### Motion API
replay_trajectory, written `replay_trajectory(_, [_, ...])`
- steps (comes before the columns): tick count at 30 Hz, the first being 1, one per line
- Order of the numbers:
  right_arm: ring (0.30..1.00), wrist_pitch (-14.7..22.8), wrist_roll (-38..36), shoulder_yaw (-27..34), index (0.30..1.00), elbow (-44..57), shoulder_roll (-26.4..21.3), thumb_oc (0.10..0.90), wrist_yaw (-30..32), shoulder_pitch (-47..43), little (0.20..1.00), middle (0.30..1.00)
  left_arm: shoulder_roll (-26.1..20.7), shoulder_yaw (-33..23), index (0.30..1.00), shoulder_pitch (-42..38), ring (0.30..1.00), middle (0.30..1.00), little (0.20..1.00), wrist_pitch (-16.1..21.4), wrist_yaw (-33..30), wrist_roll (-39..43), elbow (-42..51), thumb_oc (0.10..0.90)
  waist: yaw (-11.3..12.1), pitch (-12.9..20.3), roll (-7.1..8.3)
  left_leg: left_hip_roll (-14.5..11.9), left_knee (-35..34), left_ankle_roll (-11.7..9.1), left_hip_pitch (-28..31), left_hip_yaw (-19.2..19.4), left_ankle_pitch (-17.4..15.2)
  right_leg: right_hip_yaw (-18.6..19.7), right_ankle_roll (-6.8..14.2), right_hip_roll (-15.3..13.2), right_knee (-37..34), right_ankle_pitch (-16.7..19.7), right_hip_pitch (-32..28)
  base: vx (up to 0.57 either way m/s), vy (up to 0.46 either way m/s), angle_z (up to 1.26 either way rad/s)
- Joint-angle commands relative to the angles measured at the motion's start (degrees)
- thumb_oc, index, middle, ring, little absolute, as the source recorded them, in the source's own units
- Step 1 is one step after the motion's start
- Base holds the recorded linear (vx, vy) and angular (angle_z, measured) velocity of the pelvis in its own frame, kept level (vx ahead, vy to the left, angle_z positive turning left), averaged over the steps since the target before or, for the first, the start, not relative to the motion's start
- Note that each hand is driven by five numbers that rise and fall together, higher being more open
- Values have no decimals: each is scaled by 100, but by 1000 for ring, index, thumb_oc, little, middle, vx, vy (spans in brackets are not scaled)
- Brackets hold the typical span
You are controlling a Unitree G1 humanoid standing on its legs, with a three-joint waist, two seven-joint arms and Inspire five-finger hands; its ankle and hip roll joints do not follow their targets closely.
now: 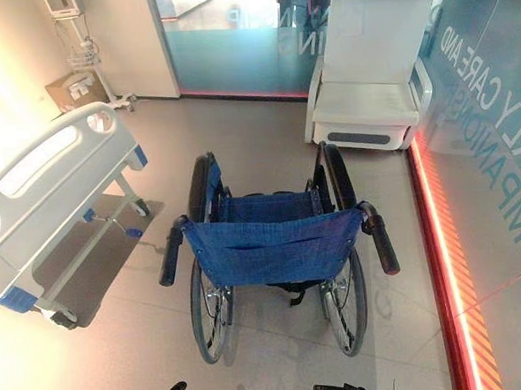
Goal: Push the wheelchair next to the bed
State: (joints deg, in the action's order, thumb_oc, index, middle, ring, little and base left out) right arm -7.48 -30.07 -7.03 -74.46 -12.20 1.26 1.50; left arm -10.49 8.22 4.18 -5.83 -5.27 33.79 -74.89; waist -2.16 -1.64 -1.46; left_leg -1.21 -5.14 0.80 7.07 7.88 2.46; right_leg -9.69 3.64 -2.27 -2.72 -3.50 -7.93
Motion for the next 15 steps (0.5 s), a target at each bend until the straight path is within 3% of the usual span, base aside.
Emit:
replay_trajectory(1, [900,-266,10,-56,900,-630,148,800,193,7,900,900,289,43,900,-329,900,900,900,29,-44,-103,-390,800,-34,-60,44,130,14,-79,-97,-64,-218,90,101,-234,-67,608,252,33,1,0])
replay_trajectory(9, [900,-355,-44,-180,900,-496,71,800,340,-125,900,900,293,22,900,-433,900,900,900,60,-290,344,-305,800,-64,-300,-21,132,14,-69,-316,-46,-153,218,100,-229,17,627,555,-7,10,-1])
replay_trajectory(15, [900,-129,-576,-52,900,-355,-88,800,708,-291,900,900,207,-111,900,-575,900,900,900,383,-406,853,-163,800,-76,-549,-116,162,19,-39,-625,-110,-64,343,101,-232,29,721,899,-102,21,-4])
